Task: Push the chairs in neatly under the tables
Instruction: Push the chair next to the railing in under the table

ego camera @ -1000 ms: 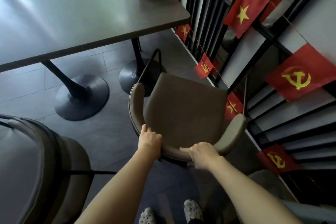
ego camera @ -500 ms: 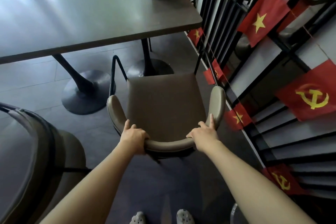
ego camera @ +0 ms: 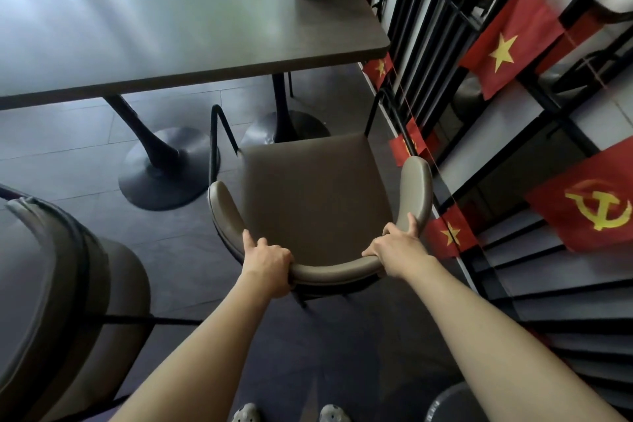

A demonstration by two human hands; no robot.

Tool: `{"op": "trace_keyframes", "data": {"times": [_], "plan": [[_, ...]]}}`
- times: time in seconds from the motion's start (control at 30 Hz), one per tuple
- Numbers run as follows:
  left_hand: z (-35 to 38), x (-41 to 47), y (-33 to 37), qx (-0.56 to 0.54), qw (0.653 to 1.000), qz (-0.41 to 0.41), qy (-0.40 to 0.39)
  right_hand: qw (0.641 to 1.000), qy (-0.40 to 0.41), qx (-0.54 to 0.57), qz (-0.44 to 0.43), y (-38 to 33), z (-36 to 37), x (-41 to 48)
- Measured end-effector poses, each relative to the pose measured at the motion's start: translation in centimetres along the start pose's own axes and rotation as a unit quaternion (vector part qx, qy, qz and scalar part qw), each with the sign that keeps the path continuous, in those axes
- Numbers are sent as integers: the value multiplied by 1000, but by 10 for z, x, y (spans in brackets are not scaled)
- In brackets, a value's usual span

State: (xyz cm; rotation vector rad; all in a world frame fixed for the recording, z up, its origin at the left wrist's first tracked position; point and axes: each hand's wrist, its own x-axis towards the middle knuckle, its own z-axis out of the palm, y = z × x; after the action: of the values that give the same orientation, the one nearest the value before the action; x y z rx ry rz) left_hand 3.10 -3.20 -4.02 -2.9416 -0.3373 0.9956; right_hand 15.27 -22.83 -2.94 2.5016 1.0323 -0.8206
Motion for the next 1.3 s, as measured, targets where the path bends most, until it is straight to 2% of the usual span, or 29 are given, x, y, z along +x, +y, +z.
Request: {"op": "trace_keyframes", "data": {"times": [0.47,0.6,1.03,1.2,1.3], "plan": [[-15,13,10,-20,1000,4,2,1000,-7,-26,-11,21,-7,13],[-15,18,2,-22,999,14,28,1000,1,-22,-5,19,-9,20],[-11,26,0,-21,999,-7,40,999,8,-40,-16,18,-15,24],[-4,19,1,-76,993,-20,85,1000,-11,-8,17,8,-19,19],[-3,5,2,-182,978,-5,98,998,-41,49,24,-2,-23,12]]}}
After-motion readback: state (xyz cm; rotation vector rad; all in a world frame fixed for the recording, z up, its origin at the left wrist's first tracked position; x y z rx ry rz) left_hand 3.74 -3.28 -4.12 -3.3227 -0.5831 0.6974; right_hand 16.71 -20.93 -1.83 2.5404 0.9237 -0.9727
